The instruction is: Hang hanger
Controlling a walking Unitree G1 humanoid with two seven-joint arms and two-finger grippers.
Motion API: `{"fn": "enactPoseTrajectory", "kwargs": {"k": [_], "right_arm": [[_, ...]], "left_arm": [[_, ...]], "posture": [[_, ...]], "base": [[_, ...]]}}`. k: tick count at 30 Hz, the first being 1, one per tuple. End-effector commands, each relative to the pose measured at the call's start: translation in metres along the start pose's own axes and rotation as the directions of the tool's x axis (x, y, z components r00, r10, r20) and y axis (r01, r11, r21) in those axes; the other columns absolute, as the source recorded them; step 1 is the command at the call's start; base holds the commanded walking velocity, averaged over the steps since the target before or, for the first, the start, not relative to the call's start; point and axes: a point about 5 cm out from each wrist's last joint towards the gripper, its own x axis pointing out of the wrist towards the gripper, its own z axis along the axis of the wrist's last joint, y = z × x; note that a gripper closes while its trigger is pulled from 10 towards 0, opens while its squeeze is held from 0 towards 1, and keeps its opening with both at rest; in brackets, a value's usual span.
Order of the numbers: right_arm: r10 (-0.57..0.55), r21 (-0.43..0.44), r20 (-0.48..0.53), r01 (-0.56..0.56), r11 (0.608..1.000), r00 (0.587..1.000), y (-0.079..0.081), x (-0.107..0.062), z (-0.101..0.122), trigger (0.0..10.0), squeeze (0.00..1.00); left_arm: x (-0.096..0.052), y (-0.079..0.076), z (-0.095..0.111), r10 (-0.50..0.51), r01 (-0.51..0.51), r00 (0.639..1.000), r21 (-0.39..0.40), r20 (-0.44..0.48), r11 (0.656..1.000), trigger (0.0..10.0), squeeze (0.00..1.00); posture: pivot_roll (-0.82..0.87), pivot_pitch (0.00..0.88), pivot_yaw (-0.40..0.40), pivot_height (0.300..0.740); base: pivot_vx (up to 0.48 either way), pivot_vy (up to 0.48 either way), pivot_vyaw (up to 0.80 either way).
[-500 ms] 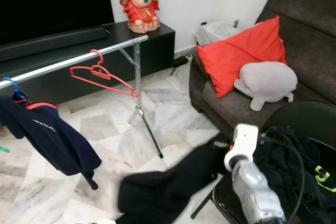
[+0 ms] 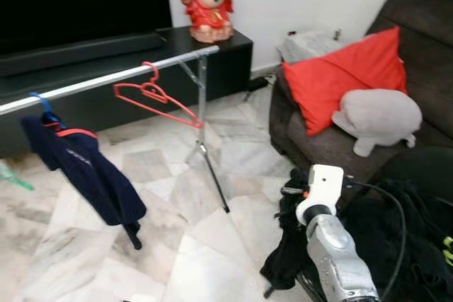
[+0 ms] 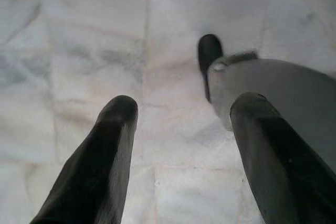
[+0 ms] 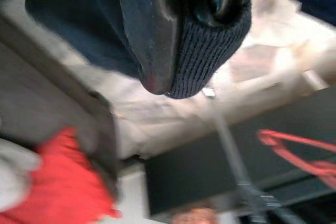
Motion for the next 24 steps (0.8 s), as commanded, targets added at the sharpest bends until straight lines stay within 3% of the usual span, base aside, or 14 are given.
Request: {"fn": "enactPoseTrajectory", "kwargs": {"k": [1,14,19,24], "right_arm": [[0.018,-0.008,0.058,-0.018,1.000,0.998,0.002,0.000,0.012,10.0,0.00],[0.022,-0.009,0.059,-0.022,1.000,0.998,-0.001,0.001,0.008,10.0,0.00],[0.007,-0.007,0.029,-0.007,1.000,1.000,-0.008,0.001,-0.001,10.0,0.00],[-0.039,-0.015,-0.081,0.038,0.999,0.996,-0.024,0.002,-0.028,10.0,0.00]], "left_arm": [[-0.001,-0.001,-0.009,0.003,-0.003,1.000,-0.003,-0.027,1.000,10.0,0.00],[-0.002,0.001,-0.009,0.016,-0.016,1.000,-0.007,-0.027,1.000,10.0,0.00],[-0.002,0.000,-0.009,0.025,-0.025,0.999,-0.002,-0.022,1.000,10.0,0.00],[-0.002,0.001,-0.005,0.062,-0.063,0.998,0.029,0.024,0.998,10.0,0.00]], "posture": [[-0.04,0.073,0.033,0.740],[-0.03,0.083,0.032,0.740],[-0.03,0.078,0.026,0.740],[-0.02,0.072,0.010,0.740]], "base": [[0.000,0.000,0.80],[0.000,0.000,0.80],[0.000,0.000,0.76],[0.000,0.000,0.00]]}}
